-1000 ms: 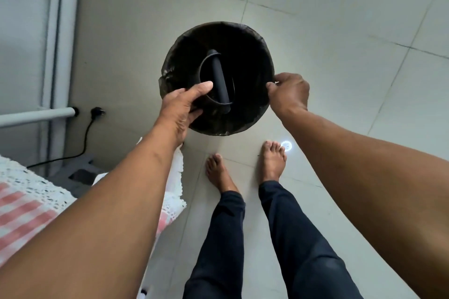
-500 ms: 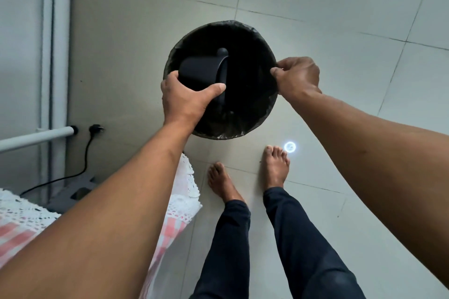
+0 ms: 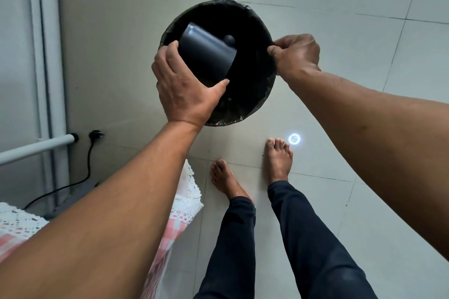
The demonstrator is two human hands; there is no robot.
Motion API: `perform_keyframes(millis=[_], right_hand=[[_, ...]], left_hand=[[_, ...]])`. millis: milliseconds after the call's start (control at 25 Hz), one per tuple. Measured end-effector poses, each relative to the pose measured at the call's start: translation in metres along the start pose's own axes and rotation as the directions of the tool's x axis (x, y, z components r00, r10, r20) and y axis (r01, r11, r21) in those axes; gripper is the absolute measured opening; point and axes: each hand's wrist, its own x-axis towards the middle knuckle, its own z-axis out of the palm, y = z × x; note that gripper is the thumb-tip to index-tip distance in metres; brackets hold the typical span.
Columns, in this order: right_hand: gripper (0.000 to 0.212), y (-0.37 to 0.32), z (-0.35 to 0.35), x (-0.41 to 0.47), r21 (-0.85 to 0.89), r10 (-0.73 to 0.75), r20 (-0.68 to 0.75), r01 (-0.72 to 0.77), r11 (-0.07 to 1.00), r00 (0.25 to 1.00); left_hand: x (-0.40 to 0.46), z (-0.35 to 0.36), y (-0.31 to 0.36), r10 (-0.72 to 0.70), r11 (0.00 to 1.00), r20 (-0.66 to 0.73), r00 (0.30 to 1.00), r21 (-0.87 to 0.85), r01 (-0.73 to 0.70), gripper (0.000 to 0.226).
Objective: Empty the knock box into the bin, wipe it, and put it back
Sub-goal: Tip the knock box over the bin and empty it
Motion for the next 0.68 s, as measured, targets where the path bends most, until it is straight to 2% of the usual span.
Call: perform_keyframes(millis=[120, 160, 200, 240, 280, 320, 360, 400, 440, 600, 680], right_hand=[[0.016, -0.007, 0.008, 0.011, -0.002, -0.041, -0.007, 0.041, 0.999, 0.999], [0.017, 0.014, 0.014, 0.022, 0.031, 0.008, -0.048, -0.007, 0.999, 0.999], [0.022, 0.046, 0.028, 0.036, -0.045, 0.000, -0.085, -0.004, 0.999, 0.996], [0.033, 0.091, 0.034, 0.038, -0.193, 0.033, -0.141, -0.060, 0.979, 0.989], [0.040, 0.159, 0.055, 0.019, -0.372, -0.070, -0.068, 0.040, 0.927, 0.995], [0.034, 0.227, 0.080, 0.002, -0.481, -0.099, 0.051, 0.111, 0.869, 0.994], [0.029, 0.291, 0.101, -0.009, -0.586, -0.094, 0.005, 0.079, 0.807, 0.996], [0.034, 0.342, 0.113, -0.013, -0.568, -0.110, -0.026, 0.076, 0.819, 0.994], [0.038, 0.364, 0.123, -0.014, -0.520, -0.094, -0.022, 0.069, 0.851, 0.995], [0.035, 0.346, 0.110, -0.005, -0.413, 0.062, -0.009, -0.060, 0.909, 0.998], [0.033, 0.350, 0.114, -0.008, -0.421, 0.079, 0.011, -0.067, 0.904, 0.997]], left_hand=[[0.003, -0.007, 0.000, 0.023, 0.999, -0.052, 0.998, -0.028, -0.025, 0.116], [0.005, -0.008, 0.003, 0.043, 0.999, -0.064, 0.997, -0.029, -0.045, 0.116], [0.007, -0.010, 0.005, 0.070, 0.997, -0.076, 0.995, -0.025, -0.072, 0.115], [0.009, -0.011, 0.008, 0.101, 0.995, -0.086, 0.991, -0.014, -0.103, 0.114], [0.010, -0.013, 0.010, 0.134, 0.991, -0.095, 0.986, 0.001, -0.135, 0.113], [0.010, -0.014, 0.012, 0.167, 0.986, -0.100, 0.981, 0.017, -0.166, 0.112], [0.010, -0.015, 0.013, 0.197, 0.980, -0.107, 0.974, 0.032, -0.195, 0.111], [0.008, -0.016, 0.013, 0.222, 0.975, -0.115, 0.968, 0.046, -0.218, 0.110], [0.006, -0.017, 0.014, 0.241, 0.970, -0.124, 0.962, 0.060, -0.236, 0.109], [-0.006, -0.021, 0.015, 0.284, 0.957, -0.171, 0.944, 0.111, -0.268, 0.106], [-0.006, -0.023, 0.015, 0.272, 0.961, -0.192, 0.943, 0.114, -0.254, 0.108]])
